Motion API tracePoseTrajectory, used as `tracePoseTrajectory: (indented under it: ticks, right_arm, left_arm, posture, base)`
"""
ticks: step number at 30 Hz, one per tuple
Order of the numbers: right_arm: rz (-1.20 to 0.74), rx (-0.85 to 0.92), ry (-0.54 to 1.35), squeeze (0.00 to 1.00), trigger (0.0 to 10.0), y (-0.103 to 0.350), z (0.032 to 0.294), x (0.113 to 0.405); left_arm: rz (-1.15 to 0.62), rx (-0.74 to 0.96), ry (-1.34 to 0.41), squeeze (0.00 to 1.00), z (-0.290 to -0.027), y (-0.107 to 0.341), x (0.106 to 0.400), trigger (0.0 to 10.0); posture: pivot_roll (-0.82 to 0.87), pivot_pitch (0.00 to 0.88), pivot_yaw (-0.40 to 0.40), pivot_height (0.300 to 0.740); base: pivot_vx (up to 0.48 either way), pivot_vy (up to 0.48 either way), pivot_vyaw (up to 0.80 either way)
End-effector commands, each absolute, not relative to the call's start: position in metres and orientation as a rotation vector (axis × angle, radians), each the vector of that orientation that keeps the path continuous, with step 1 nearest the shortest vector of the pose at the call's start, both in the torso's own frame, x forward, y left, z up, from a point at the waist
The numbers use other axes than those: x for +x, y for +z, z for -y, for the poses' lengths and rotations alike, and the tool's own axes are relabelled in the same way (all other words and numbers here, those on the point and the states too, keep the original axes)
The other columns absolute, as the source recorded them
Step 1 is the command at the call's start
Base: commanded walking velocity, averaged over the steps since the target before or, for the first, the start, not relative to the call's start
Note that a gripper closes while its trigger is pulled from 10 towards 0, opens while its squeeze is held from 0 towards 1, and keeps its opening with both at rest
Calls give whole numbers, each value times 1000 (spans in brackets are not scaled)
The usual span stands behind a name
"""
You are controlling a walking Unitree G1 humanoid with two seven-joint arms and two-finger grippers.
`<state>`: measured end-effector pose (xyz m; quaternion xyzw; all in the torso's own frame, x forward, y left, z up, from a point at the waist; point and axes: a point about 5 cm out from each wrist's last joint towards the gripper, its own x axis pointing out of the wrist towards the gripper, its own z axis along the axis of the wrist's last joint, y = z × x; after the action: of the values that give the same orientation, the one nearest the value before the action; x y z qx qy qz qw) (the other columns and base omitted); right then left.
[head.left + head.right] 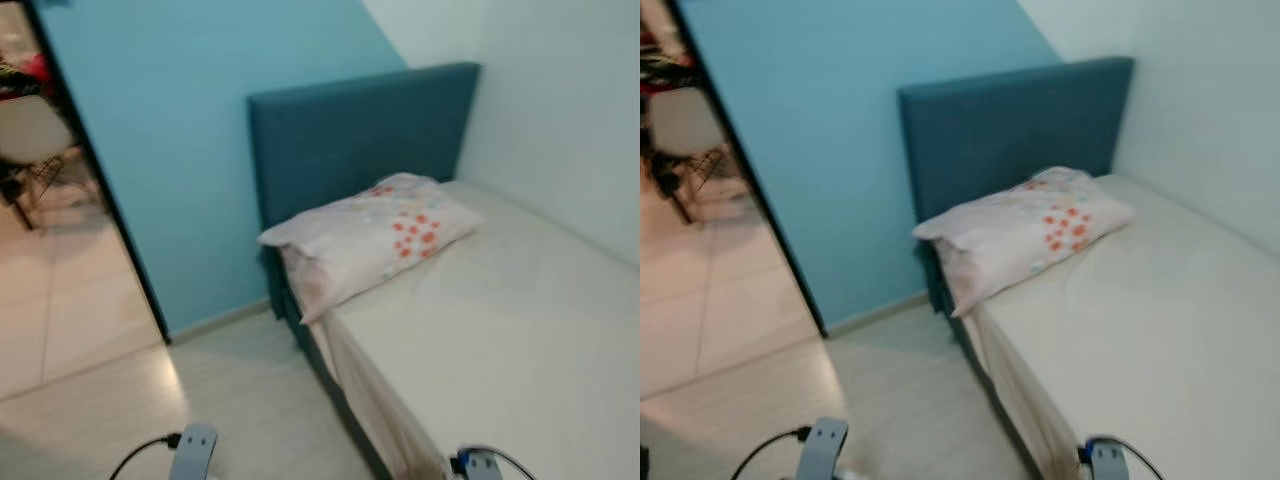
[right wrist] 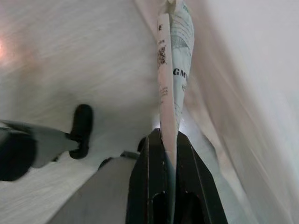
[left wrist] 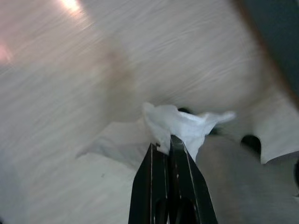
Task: Clean up the room
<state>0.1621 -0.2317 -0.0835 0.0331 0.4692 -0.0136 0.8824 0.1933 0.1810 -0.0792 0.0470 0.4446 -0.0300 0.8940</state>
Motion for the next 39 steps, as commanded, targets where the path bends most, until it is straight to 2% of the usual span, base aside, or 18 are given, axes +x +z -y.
tracePoseTrajectory:
  ticks: [1, 19, 39]
  right_arm:
    - [-1006, 56, -22, 0, 10000, -87, 231, 155]
    - [-1097, 47, -55, 0, 10000, -97, 233, 126]
    - [-1097, 40, -82, 0, 10000, -96, 239, 126]
  left_arm:
    - [-934, 99, -68, 0, -182, -80, 191, 10000]
    - [-908, 37, -86, 0, -184, -76, 197, 10000]
    - [-885, -17, -60, 0, -178, -73, 204, 10000]
  posture:
    - [123, 0, -15, 731]
    - [170, 0, -15, 731]
    - [132, 0, -12, 731]
  base:
    - [0, 0, 769]
    - [0, 0, 766]
    - [0, 0, 765]
